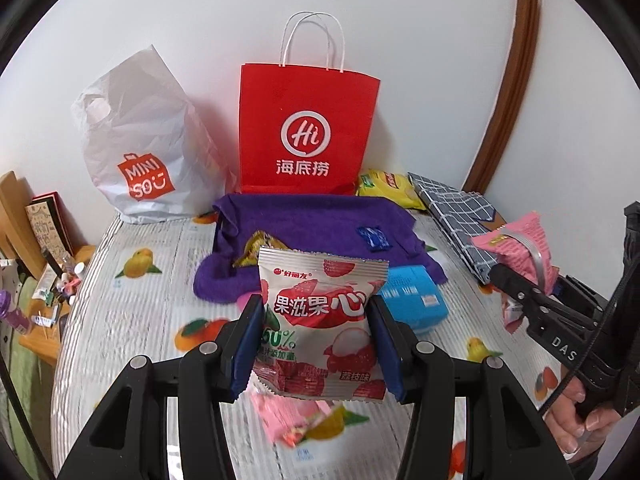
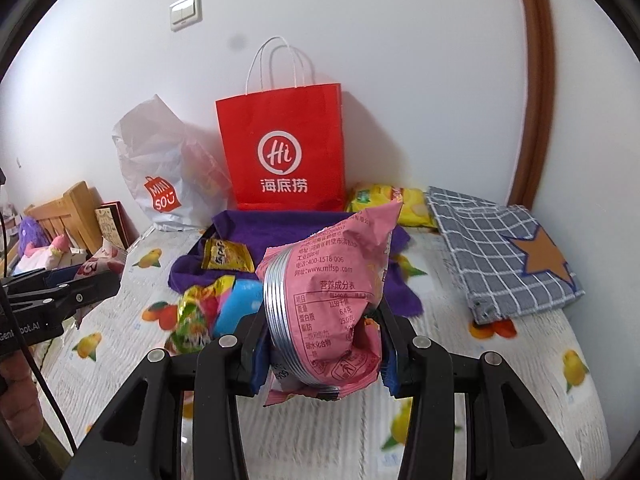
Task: Organize snacks
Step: 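Carry both held pink packets over the purple towel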
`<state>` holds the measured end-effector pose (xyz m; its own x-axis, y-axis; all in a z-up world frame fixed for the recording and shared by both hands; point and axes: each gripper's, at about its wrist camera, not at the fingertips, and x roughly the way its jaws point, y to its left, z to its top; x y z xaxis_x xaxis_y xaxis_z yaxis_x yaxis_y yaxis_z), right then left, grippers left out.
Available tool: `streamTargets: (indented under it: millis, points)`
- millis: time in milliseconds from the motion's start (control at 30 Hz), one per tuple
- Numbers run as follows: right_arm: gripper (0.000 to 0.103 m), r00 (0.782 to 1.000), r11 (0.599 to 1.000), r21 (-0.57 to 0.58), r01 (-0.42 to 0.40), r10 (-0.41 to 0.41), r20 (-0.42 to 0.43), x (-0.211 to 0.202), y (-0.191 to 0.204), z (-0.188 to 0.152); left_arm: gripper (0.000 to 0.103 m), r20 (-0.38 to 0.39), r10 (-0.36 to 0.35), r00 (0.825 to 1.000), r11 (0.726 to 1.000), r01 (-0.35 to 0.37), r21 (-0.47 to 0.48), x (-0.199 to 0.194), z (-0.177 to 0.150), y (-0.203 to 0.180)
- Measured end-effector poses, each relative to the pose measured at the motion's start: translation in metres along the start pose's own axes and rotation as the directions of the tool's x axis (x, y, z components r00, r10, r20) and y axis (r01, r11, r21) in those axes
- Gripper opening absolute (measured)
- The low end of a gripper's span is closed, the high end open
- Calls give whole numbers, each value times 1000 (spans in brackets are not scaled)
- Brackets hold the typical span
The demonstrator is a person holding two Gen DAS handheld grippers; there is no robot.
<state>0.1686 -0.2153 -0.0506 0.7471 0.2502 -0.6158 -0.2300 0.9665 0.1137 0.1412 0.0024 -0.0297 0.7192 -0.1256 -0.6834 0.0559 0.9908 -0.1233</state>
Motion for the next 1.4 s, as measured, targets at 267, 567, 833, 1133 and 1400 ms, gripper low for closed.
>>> streamTargets:
  millis: [267, 567, 833, 1133, 1400]
  points:
    - [43, 998, 999, 18, -51, 52, -36, 55, 7, 54, 50, -20, 5, 1000, 1000, -5, -11, 31, 50, 16]
    - [43, 997, 999, -2, -49, 49, -52, 112, 3, 105, 50, -36, 38, 999, 999, -39, -23, 77, 104, 36]
    - [43, 996, 999, -12, -35, 34, -88, 155, -21, 122, 50, -49, 14, 999, 999, -16, -47, 127, 139, 50]
    - [43, 967, 996, -59, -60, 43, -250, 213, -36, 96, 50, -221, 53, 974, 992, -76, -98, 196, 124, 78]
    - [43, 940, 992, -85, -97, 63, -336, 237, -34, 77, 50, -260, 89, 961, 988, -117, -96, 211, 119, 83]
